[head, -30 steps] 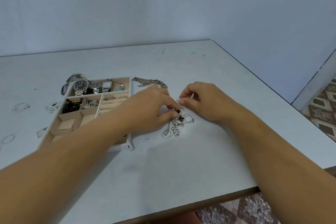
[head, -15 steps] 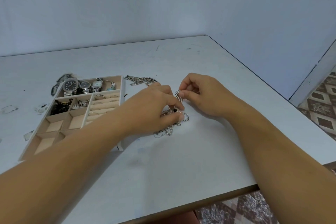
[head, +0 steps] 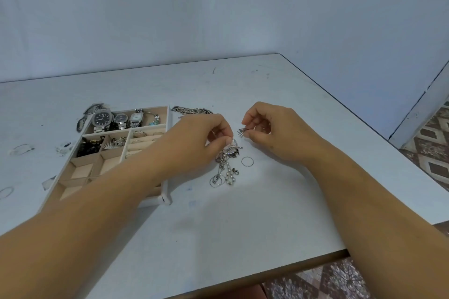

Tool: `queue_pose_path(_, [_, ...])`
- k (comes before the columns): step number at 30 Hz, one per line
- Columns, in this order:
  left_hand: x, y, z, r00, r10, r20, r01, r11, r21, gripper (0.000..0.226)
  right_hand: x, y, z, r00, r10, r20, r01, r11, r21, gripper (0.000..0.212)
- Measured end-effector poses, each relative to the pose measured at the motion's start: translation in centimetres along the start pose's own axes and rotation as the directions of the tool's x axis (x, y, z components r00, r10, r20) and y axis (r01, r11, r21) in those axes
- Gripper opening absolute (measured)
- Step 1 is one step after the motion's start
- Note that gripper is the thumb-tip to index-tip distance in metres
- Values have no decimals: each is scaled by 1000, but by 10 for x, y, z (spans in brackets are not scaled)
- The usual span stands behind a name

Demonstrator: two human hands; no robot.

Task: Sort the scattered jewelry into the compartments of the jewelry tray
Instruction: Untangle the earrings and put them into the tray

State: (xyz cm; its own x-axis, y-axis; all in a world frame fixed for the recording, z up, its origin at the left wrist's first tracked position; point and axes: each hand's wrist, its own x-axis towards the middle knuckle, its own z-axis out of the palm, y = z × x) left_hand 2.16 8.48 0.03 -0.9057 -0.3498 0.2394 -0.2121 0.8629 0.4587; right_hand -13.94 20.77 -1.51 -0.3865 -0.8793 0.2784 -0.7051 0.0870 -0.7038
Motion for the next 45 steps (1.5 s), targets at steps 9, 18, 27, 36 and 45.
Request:
queue_pose_path(9, [-35,-14,-35,992,-42,-118,49,997,55,7,-3,-20,16,990,-129,-55,129,992,-17,10])
queue_pose_path(18, [-99,-56,-89,960,-113,-257,132,990,57,10,8,-77,47,921,-385,48,388,906,-167,12])
queue_pose_path(27, [-130,-103,-121,925,-168,-341,182,983,9,9,39,-130,97,896,-434,90,443,886,-139,8])
queue_pose_path(36, [-132,-129,-114,952,-134,-277,126,991,-44,12,61,-129,129,924,-378,52,382,916,-125,9])
queue_pose_path(45, [-145,-140,-102,952,-95,-292,95,995,-15,7,55,-114,134,894,-448,-20,445,891,-89,11])
